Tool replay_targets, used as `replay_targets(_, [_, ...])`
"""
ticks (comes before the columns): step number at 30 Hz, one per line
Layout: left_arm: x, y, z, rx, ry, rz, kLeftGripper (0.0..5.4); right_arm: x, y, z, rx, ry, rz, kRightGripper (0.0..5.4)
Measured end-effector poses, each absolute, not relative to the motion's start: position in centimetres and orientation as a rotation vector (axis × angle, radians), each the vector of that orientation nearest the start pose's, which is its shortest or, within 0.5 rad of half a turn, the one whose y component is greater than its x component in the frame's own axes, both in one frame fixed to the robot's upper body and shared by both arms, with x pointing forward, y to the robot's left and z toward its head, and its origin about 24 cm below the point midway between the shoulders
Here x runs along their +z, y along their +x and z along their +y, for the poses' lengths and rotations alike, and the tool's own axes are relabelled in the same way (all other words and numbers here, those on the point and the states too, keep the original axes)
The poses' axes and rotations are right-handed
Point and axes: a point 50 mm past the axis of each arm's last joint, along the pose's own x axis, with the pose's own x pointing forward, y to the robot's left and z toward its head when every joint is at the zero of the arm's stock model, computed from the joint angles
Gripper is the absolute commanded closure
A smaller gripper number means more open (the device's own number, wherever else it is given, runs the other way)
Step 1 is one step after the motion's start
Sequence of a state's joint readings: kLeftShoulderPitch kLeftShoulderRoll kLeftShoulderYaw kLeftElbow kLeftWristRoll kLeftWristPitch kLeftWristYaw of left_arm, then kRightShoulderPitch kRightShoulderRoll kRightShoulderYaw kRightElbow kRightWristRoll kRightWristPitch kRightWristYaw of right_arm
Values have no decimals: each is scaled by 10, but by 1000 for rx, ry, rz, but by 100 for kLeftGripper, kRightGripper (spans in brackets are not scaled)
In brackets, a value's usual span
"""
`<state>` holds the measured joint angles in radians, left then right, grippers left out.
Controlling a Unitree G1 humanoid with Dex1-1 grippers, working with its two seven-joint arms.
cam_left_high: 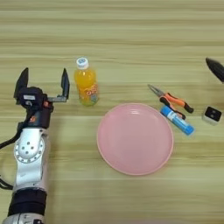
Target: Move the objects on the table
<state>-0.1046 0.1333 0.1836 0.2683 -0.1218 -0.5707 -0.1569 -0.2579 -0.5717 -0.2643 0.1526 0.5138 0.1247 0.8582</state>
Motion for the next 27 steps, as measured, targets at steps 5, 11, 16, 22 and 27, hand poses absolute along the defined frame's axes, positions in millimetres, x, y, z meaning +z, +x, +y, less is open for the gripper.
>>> replay_targets(5, [67, 259, 210, 27, 65, -421, 2, 106, 276, -285, 715, -28, 38, 0])
replay_targets(11, [66, 259, 211, 23, 64, -419, 2, 79, 271, -293, 766, -71, 172, 0])
replay_targets(16, [66, 259, 213, 29, 44, -420, 2, 61, 267, -289, 810, -153, 273, 0])
replay_targets(22, [66, 259, 214, 29, 41, -421, 2, 46, 266, -292, 789, -182, 343, 0])
replay_targets(27, [66, 259, 214, 28, 40, -420, 2, 40, 270, -291, 774, -214, 371, 0])
